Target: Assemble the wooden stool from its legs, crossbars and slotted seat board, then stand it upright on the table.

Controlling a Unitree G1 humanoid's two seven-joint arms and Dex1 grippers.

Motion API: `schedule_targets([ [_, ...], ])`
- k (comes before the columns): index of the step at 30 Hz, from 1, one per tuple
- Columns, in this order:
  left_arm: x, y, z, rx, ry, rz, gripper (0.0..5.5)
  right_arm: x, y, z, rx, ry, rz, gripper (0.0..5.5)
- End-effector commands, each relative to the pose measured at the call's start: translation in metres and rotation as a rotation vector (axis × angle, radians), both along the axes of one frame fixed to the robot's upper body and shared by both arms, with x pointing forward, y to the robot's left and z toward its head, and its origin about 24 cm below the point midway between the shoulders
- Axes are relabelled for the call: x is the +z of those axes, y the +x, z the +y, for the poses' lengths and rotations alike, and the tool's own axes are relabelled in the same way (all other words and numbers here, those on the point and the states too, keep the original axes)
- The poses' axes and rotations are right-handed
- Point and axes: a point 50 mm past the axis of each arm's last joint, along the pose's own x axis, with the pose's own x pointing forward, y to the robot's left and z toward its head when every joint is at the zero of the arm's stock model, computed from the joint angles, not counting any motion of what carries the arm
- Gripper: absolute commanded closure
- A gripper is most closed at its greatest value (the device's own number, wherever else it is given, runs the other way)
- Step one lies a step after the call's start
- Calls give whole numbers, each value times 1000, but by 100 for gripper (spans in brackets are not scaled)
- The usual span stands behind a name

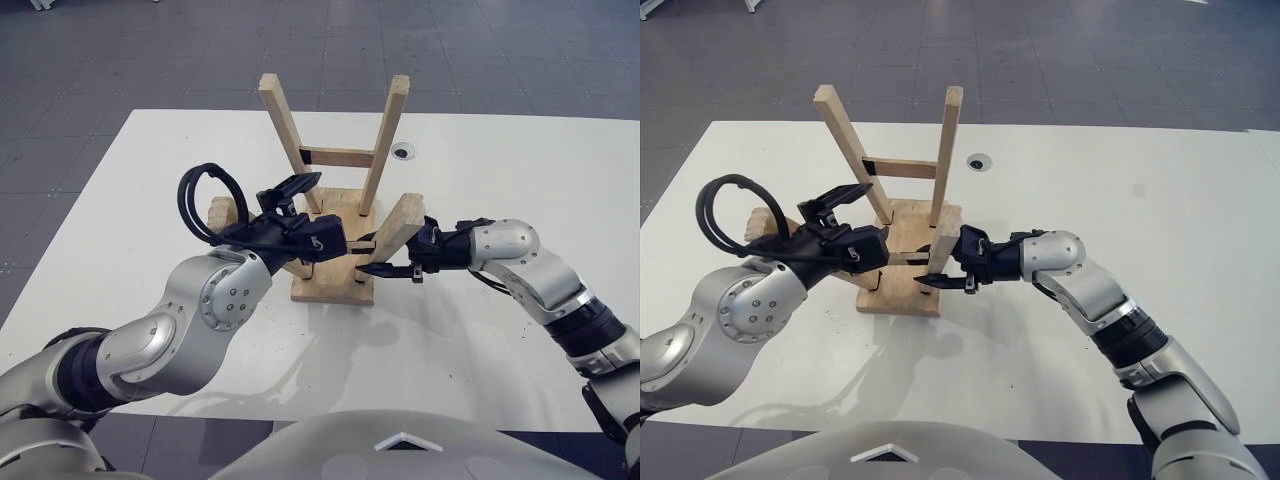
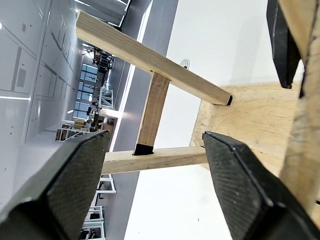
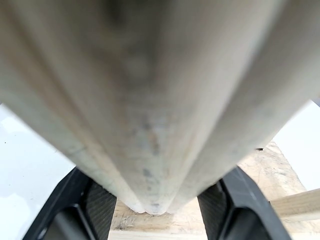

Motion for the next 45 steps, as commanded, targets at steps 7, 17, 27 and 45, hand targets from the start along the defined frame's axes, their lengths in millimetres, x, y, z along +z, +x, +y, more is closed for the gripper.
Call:
schedule_targets([
  [7, 12, 12, -21, 21, -221, 179, 205, -186, -117, -123, -186, -1095, 693, 347],
  [17, 66, 27, -15, 115, -425, -222, 205, -157, -87, -108, -248, -959, 564, 347],
  [27, -45, -6, -5, 100, -49, 362, 205, -153, -87, -114, -263, -955, 562, 347],
  [45, 66, 18, -51, 36, -963, 111, 230, -150, -78, -106, -293, -908, 546, 347],
])
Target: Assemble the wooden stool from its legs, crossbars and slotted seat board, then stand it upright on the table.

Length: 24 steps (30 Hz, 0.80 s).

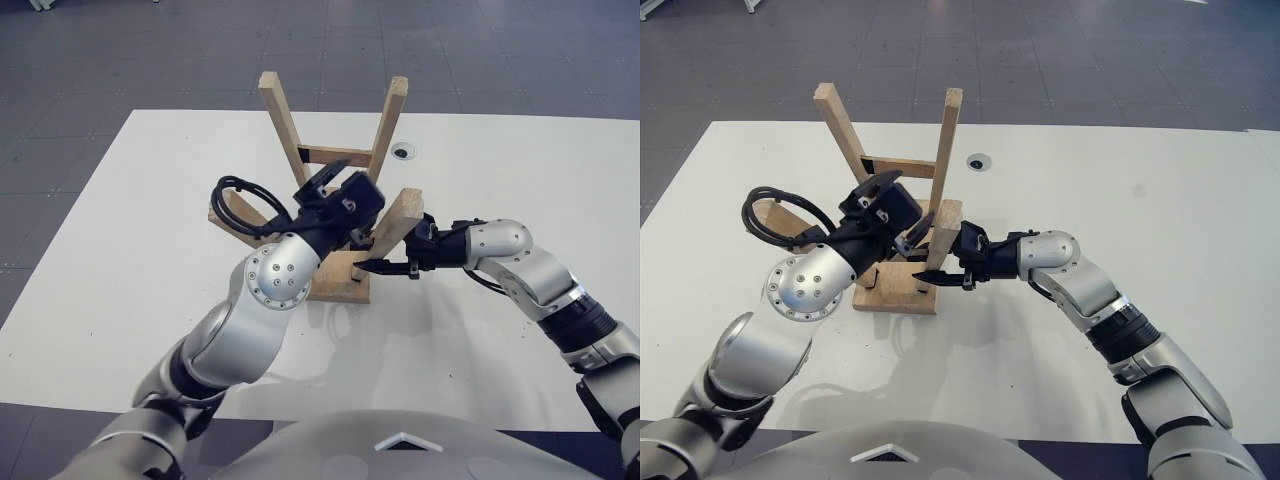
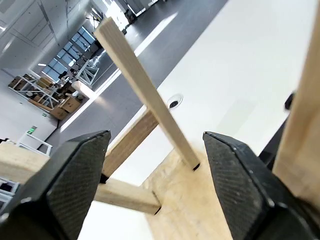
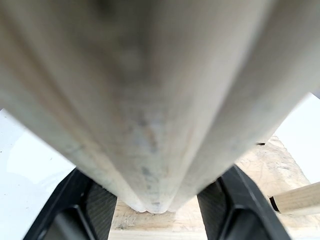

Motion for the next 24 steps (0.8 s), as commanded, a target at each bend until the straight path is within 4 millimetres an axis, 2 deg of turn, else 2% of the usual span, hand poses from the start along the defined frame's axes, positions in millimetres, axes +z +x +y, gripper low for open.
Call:
schedule_targets([
  [1, 56, 5, -2, 1, -395, -86, 254, -144, -82, -105, -246, -927, 520, 347],
  [3, 62, 8, 0, 71, -510, -81, 284, -144, -81, -103, -251, -919, 518, 347],
  [8, 75, 12, 5, 164, -631, -129, 369, -146, -81, -101, -258, -909, 512, 347],
  [10, 88, 12, 5, 160, -673, -189, 379, -145, -81, -101, -259, -908, 510, 347],
  [11, 89, 13, 5, 159, -659, -184, 379, -145, -81, -101, -259, -908, 509, 347],
  [12, 82, 12, 4, 165, -636, -127, 379, -145, -81, -101, -261, -908, 508, 347],
  [13, 52, 8, 0, 138, -546, 51, 379, -145, -81, -102, -262, -910, 507, 347],
  [14, 1, 0, 3, 155, -455, 313, 379, -145, -81, -103, -262, -911, 508, 347],
  [15, -51, -16, 8, 169, -344, 590, 379, -145, -82, -104, -262, -911, 510, 347],
  [16, -93, -38, 14, 166, -269, 840, 379, -145, -82, -104, -263, -912, 511, 347],
  [17, -122, -61, 24, 170, -246, 1038, 379, -144, -81, -105, -258, -915, 507, 347],
  [18, -134, -73, 30, 178, -286, 1145, 379, -142, -79, -106, -258, -918, 503, 347],
  [19, -138, -79, 34, 159, -322, 1196, 379, -141, -77, -108, -262, -921, 500, 347],
  [21, -135, -75, 36, 150, -348, 1192, 379, -140, -73, -111, -274, -927, 492, 347],
  [24, -130, -60, 35, 211, -338, 1104, 379, -138, -69, -110, -287, -918, 482, 347],
])
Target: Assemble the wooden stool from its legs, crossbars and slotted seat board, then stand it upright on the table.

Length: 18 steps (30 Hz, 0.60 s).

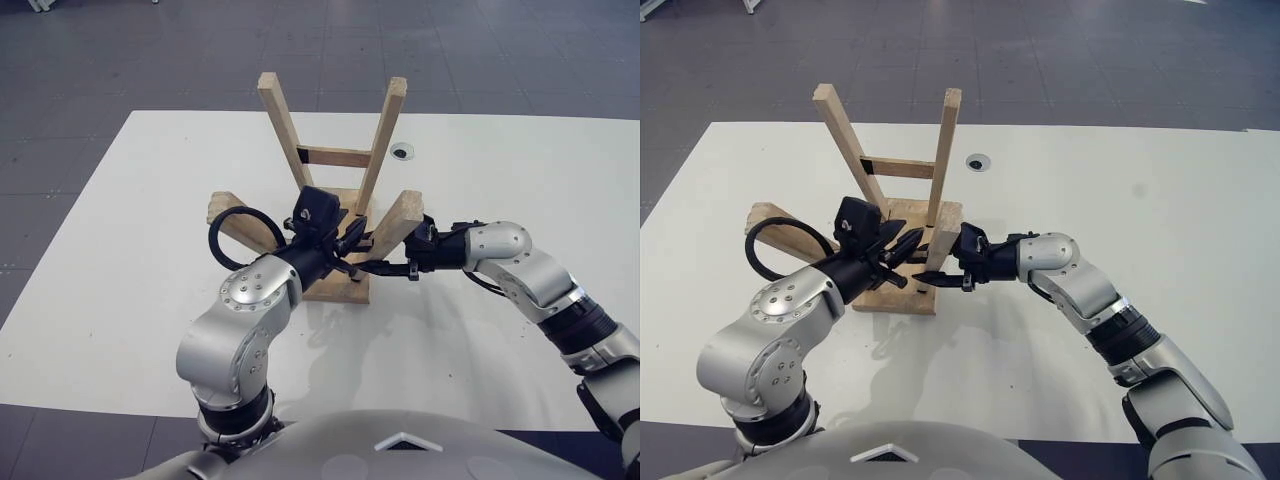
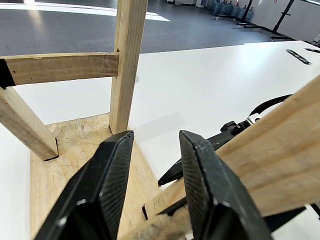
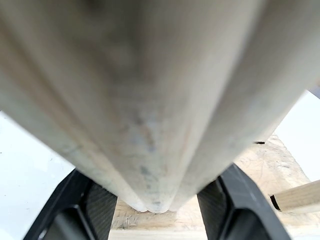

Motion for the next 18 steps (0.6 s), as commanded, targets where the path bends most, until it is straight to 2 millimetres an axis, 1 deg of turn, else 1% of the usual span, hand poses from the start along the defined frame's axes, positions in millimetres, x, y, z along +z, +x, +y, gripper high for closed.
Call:
schedule_targets([
  [1, -79, -34, 8, -24, 96, 545, 379, -137, -67, -110, -281, -917, 482, 347],
  [3, -44, -8, -5, 50, -4, 316, 379, -138, -69, -108, -281, -915, 485, 347],
  [4, -19, 5, -10, 72, -77, 186, 379, -139, -70, -108, -280, -914, 488, 347],
  [6, 25, 17, -19, 92, -235, 6, 379, -139, -72, -107, -274, -915, 491, 347],
  [7, 51, 22, -22, 99, -330, -82, 379, -140, -73, -107, -253, -926, 489, 347],
  [8, 72, 26, -23, 108, -407, -143, 379, -140, -75, -107, -227, -944, 491, 347],
  [9, 98, 33, -21, 136, -491, -225, 379, -142, -78, -107, -179, -974, 503, 347],
  [10, 117, 38, -17, 164, -548, -282, 379, -145, -82, -108, -136, -1002, 519, 347],
  [11, 131, 42, -12, 193, -583, -320, 379, -147, -86, -110, -92, -1033, 534, 347],
  [13, 161, 52, 7, 257, -598, -398, 379, -154, -95, -122, -7, -1123, 539, 347],
  [15, 188, 54, 25, 283, -610, -448, 379, -159, -96, -130, -25, -1153, 533, 347],
  [17, 210, 51, 37, 289, -623, -486, 379, -159, -91, -132, -76, -1138, 527, 347],
  [18, 218, 50, 45, 307, -616, -503, 379, -158, -90, -133, -89, -1131, 525, 347],
])
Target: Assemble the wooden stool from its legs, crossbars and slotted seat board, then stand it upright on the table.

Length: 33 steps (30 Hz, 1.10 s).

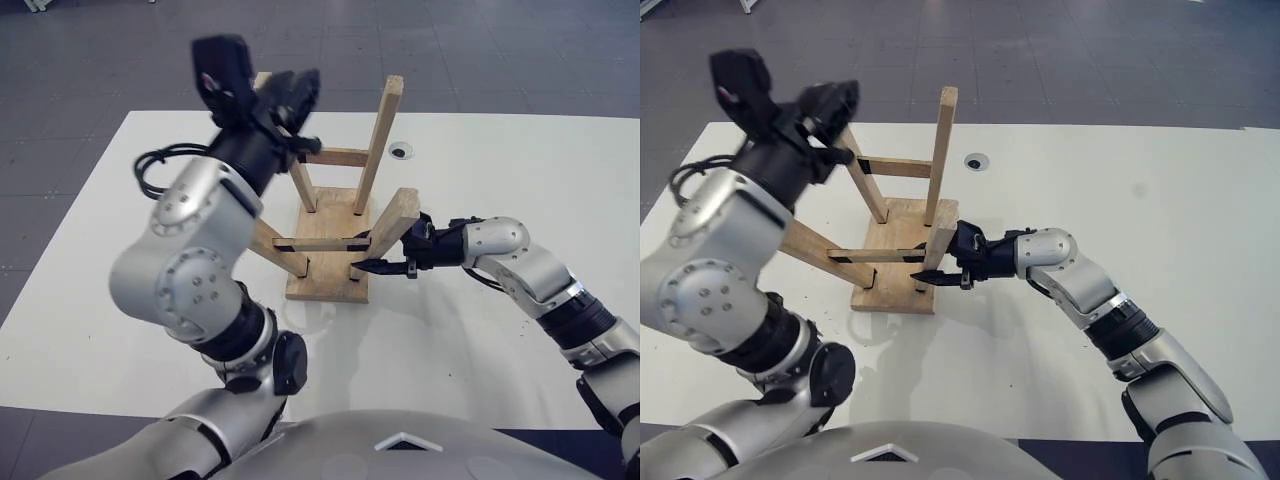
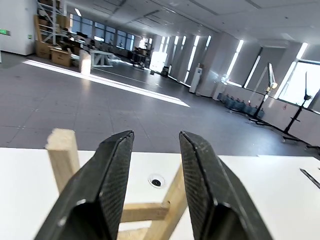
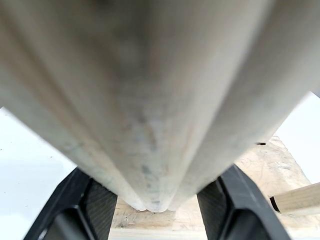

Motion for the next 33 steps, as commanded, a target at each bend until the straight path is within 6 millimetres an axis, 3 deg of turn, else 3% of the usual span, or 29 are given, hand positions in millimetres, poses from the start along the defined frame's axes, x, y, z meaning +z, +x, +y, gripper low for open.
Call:
schedule_targets([
  [1, 111, -7, 13, 1, -249, -233, 379, -159, -93, -136, -134, -1117, 510, 347],
  [3, 111, -7, 58, 183, -193, -217, 379, -157, -95, -138, -116, -1118, 509, 347],
  [5, 94, -10, 104, 382, -102, -128, 379, -157, -99, -140, -100, -1123, 513, 347],
  [7, 33, -14, 144, 540, 63, 136, 379, -159, -103, -142, -135, -1102, 524, 347],
  [9, -32, -32, 160, 562, 159, 379, 379, -158, -102, -141, -179, -1071, 525, 347],
  [11, -75, -51, 151, 440, 206, 525, 379, -155, -97, -138, -213, -1039, 515, 347],
  [14, -115, -74, 147, 311, 263, 709, 379, -152, -92, -135, -248, -1009, 501, 347],
  [16, -132, -83, 149, 296, 326, 797, 379, -151, -89, -133, -258, -998, 494, 347],
  [17, -132, -78, 137, 223, 337, 765, 379, -151, -88, -131, -257, -995, 490, 347],
  [18, -127, -69, 120, 132, 306, 692, 379, -151, -87, -130, -255, -992, 488, 347],
  [19, -107, -53, 80, -51, 186, 518, 379, -150, -87, -128, -246, -990, 487, 347],
  [20, -79, -41, 27, -259, 62, 311, 379, -150, -87, -128, -238, -990, 486, 347],
  [22, -30, -48, -52, -592, -109, 40, 379, -150, -88, -127, -227, -992, 486, 347],
  [23, -17, -59, -74, -698, -171, -26, 379, -149, -87, -127, -217, -997, 481, 347],
  [25, -25, -86, -94, -891, -260, -26, 379, -147, -85, -128, -204, -1003, 476, 347],
  [26, -38, -95, -92, -935, -262, 17, 379, -146, -85, -129, -202, -1004, 476, 347],
  [29, -93, -89, -35, -755, -183, 285, 379, -144, -80, -133, -215, -1009, 468, 347],
  [33, -115, -82, 31, -540, -125, 436, 379, -144, -80, -133, -218, -1004, 464, 347],
])
